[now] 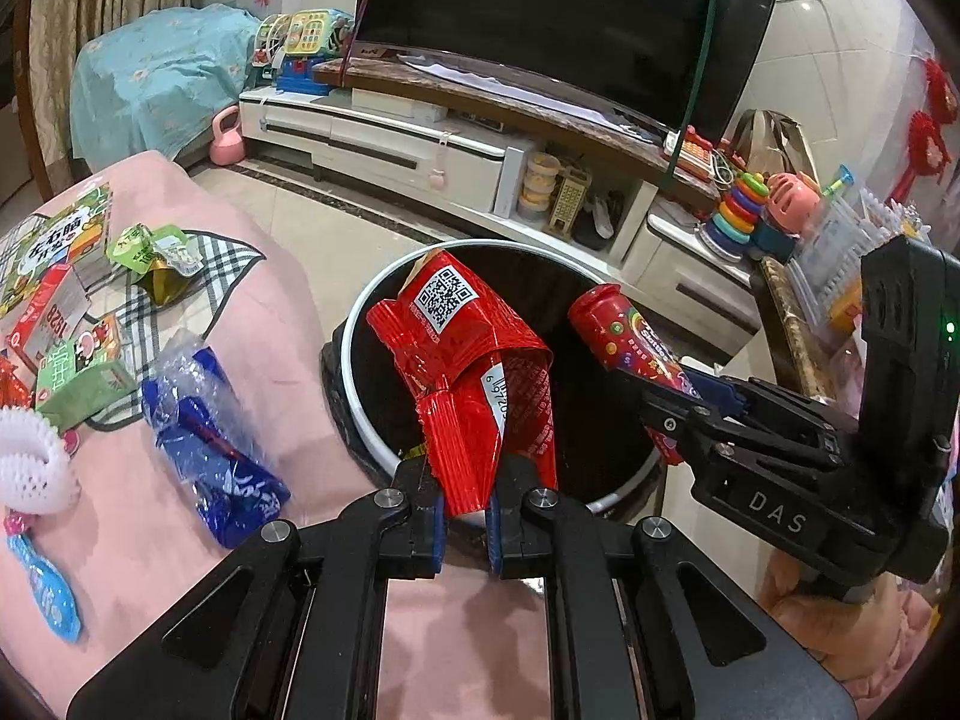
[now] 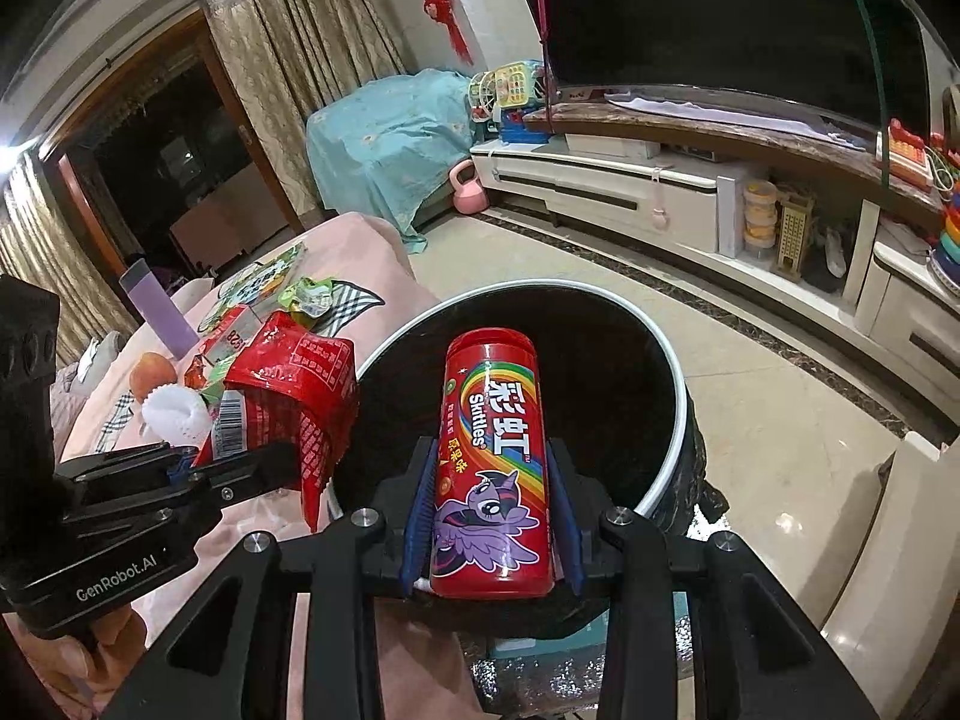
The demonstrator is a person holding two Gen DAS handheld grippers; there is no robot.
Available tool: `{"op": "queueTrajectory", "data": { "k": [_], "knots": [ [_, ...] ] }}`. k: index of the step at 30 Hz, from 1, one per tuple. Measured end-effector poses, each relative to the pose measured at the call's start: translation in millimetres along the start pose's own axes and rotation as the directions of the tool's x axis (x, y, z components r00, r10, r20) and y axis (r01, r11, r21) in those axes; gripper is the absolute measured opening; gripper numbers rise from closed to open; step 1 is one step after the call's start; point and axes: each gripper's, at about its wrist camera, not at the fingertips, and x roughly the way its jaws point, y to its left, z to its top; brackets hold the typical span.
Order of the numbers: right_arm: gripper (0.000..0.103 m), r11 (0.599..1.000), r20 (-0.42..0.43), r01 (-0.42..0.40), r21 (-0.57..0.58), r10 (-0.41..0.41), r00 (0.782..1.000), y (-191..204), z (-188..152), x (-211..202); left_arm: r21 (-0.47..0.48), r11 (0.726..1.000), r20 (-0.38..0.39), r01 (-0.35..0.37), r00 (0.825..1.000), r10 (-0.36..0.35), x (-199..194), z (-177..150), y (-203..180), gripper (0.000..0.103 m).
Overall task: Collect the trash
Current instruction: 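Carry the red chip bag with the left tool while the right tool carries the Skittles tube over the bin, then open both tools to drop the chip bag and Skittles tube into the bin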
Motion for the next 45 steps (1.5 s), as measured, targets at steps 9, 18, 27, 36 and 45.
{"op": "queueTrajectory", "data": {
  "k": [9,18,27,36,45],
  "knots": [
    [0.035,1.0,-0.015,0.018,-0.01,-0.018,1.0,-3.1,6.3,6.3,0.001,1.0,-0.003,0.001,1.0,-0.001,8.8,11.5,-0.5,0.009],
    [0.035,0.999,-0.03,0.03,-0.012,-0.03,0.999,-7.7,12.3,14.2,0.009,1.0,-0.034,0.005,0.999,-0.004,24.3,15.8,-3.4,0.009],
    [0.035,0.999,-0.049,0.036,-0.018,-0.037,0.998,-12.6,15.0,20.6,0.017,1.0,-0.051,0.0,0.999,0.001,34.6,21.0,-4.8,0.009],
    [0.035,0.999,-0.064,0.045,-0.022,-0.047,0.997,-14.5,17.2,24.7,0.015,1.0,-0.069,0.006,0.998,-0.005,40.4,24.2,-4.8,0.009],
    [0.036,0.998,-0.074,0.055,-0.022,-0.057,0.996,-14.9,18.4,28.6,0.022,1.0,-0.092,-0.003,0.996,0.005,44.5,23.1,-6.4,0.04]
  ]
}}
